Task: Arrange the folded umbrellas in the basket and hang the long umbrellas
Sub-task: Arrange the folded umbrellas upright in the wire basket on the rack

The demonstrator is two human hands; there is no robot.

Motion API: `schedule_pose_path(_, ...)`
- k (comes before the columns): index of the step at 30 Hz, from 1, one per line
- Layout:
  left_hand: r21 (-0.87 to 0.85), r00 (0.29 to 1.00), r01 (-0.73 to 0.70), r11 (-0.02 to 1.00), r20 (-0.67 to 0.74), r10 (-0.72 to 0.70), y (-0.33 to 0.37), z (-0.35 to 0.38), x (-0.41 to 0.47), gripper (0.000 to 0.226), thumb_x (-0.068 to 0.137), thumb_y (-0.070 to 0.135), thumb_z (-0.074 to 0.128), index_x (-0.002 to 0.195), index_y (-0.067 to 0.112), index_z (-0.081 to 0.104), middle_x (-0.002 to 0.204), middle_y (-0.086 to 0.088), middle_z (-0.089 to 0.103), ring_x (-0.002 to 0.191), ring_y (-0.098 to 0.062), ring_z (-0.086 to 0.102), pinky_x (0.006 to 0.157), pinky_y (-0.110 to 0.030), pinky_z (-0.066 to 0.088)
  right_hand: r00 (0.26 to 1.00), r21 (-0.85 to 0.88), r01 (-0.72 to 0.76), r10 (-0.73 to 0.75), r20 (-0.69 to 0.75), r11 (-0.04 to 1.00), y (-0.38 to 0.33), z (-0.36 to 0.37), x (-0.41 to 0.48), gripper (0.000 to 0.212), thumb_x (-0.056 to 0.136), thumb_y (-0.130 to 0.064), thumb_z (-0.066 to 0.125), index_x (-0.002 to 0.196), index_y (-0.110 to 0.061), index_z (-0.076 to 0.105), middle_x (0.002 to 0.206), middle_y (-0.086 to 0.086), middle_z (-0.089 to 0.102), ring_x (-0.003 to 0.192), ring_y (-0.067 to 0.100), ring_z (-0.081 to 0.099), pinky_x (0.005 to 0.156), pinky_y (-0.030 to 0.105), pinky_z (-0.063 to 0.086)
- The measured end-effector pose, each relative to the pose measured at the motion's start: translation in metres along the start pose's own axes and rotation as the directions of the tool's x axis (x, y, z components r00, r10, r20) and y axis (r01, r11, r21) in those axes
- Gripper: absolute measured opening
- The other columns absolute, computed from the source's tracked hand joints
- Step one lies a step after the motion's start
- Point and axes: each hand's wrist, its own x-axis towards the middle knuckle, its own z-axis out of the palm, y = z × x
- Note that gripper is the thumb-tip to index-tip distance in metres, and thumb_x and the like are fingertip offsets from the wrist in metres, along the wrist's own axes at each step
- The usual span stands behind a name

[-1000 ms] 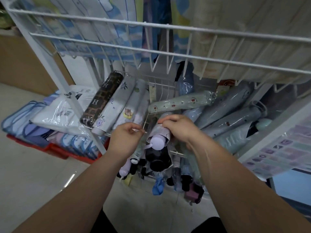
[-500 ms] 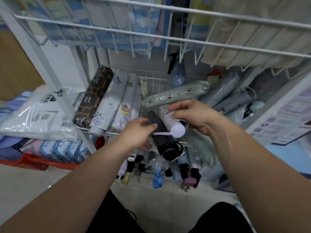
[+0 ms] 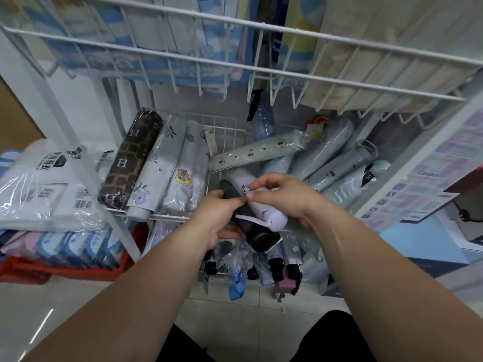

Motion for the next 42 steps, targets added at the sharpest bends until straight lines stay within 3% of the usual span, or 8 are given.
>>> schedule_pose_path(4, 0.018, 1.0, 0.011, 1.0, -0.021, -0.011, 0.004, 0.005, -0.001, 0.071, 0.09, 0.011, 0.071, 0.15, 0.017, 0.033, 0.091, -0.011, 0.069, 0.057, -0.023, 0.07, 0.042, -0.036, 0.056, 1.0, 0.066, -0.016, 0.016, 0.007, 0.998, 0.009, 0.002, 0.001, 0.03, 0.079, -0.015, 0.081, 0.108, -0.016, 0.073, 0.093, -0.002, 0.068, 0.082, 0.013, 0.063, 0.068, 0.013, 0.052)
schedule_pose_path(8, 0.008, 0.997, 0.008, 1.0, -0.073, -0.008, 0.007, 0.009, -0.005, 0.041, 0.09, 0.0, 0.065, 0.116, 0.023, 0.044, 0.083, -0.007, 0.067, 0.064, -0.023, 0.067, 0.056, -0.042, 0.059, 1.0, 0.073, -0.016, 0.017, -0.022, 0.997, 0.016, 0.005, 0.004, 0.032, 0.076, -0.009, 0.081, 0.105, -0.019, 0.074, 0.106, 0.004, 0.072, 0.098, 0.02, 0.069, 0.092, 0.031, 0.056)
schedule_pose_path(14, -0.059, 0.992, -0.012, 0.998, -0.123, 0.005, 0.007, 0.011, -0.018, 0.058, 0.088, 0.001, 0.067, 0.14, 0.016, 0.045, 0.093, -0.008, 0.069, 0.063, -0.02, 0.067, 0.039, -0.029, 0.052, 0.998, 0.042, 0.065, -0.065, -0.005, 0.997, 0.007, -0.008, -0.001, 0.031, 0.08, -0.012, 0.076, 0.11, -0.02, 0.073, 0.095, -0.009, 0.069, 0.083, 0.002, 0.063, 0.072, 0.012, 0.048)
schedule_pose_path(22, -0.23, 0.986, -0.121, 0.966, -0.144, 0.089, -0.008, 0.008, -0.047, 0.073, 0.083, -0.004, 0.072, 0.144, 0.025, 0.047, 0.11, -0.004, 0.074, 0.079, -0.025, 0.074, 0.06, -0.039, 0.06, 0.999, 0.293, 0.042, -0.044, 0.0, 0.955, 0.026, -0.028, -0.027, 0.03, 0.079, -0.01, 0.079, 0.105, -0.025, 0.075, 0.113, 0.003, 0.069, 0.099, 0.027, 0.071, 0.091, 0.046, 0.057)
schedule_pose_path(32, -0.32, 0.911, -0.282, 0.904, -0.385, 0.148, -0.005, 0.008, -0.042, 0.098, 0.079, -0.013, 0.073, 0.154, 0.032, 0.03, 0.126, -0.009, 0.066, 0.098, -0.028, 0.071, 0.057, -0.034, 0.062, 0.986, 0.114, 0.134, -0.121, -0.118, 0.984, 0.027, -0.009, -0.029, 0.034, 0.078, -0.019, 0.078, 0.111, -0.028, 0.073, 0.117, -0.006, 0.065, 0.11, 0.012, 0.062, 0.098, 0.032, 0.052)
schedule_pose_path(36, 0.093, 0.961, -0.131, 0.987, -0.234, 0.15, -0.01, -0.004, -0.042, 0.079, 0.083, 0.002, 0.077, 0.147, 0.03, 0.04, 0.102, 0.005, 0.068, 0.071, -0.029, 0.074, 0.053, -0.037, 0.059, 0.98, -0.004, 0.17, -0.17, -0.1, 0.985, 0.034, -0.006, -0.031, 0.037, 0.073, -0.027, 0.08, 0.108, -0.036, 0.073, 0.124, -0.003, 0.059, 0.111, 0.013, 0.061, 0.102, 0.035, 0.049)
schedule_pose_path(38, 0.289, 0.979, -0.065, 0.955, -0.165, 0.116, -0.008, -0.014, -0.042, 0.074, 0.084, 0.02, 0.079, 0.146, 0.032, 0.042, 0.113, 0.004, 0.069, 0.061, -0.03, 0.074, 0.046, -0.033, 0.055, 0.98, -0.115, 0.18, -0.188, -0.067, 0.977, 0.032, -0.006, -0.031, 0.039, 0.077, -0.025, 0.08, 0.114, -0.033, 0.071, 0.125, -0.004, 0.054, 0.113, 0.01, 0.056, 0.103, 0.024, 0.042)
schedule_pose_path(42, 0.796, 0.949, -0.058, 0.603, -0.143, 0.281, 0.014, -0.035, -0.042, 0.06, 0.085, 0.05, 0.072, 0.14, 0.03, 0.054, 0.129, 0.0, 0.065, 0.065, -0.024, 0.074, 0.053, -0.029, 0.056, 0.979, -0.281, 0.195, -0.202, 0.003, 0.94, 0.027, -0.003, -0.031, 0.044, 0.08, -0.03, 0.078, 0.123, -0.033, 0.067, 0.126, -0.005, 0.048, 0.115, 0.011, 0.052, 0.104, 0.024, 0.037)
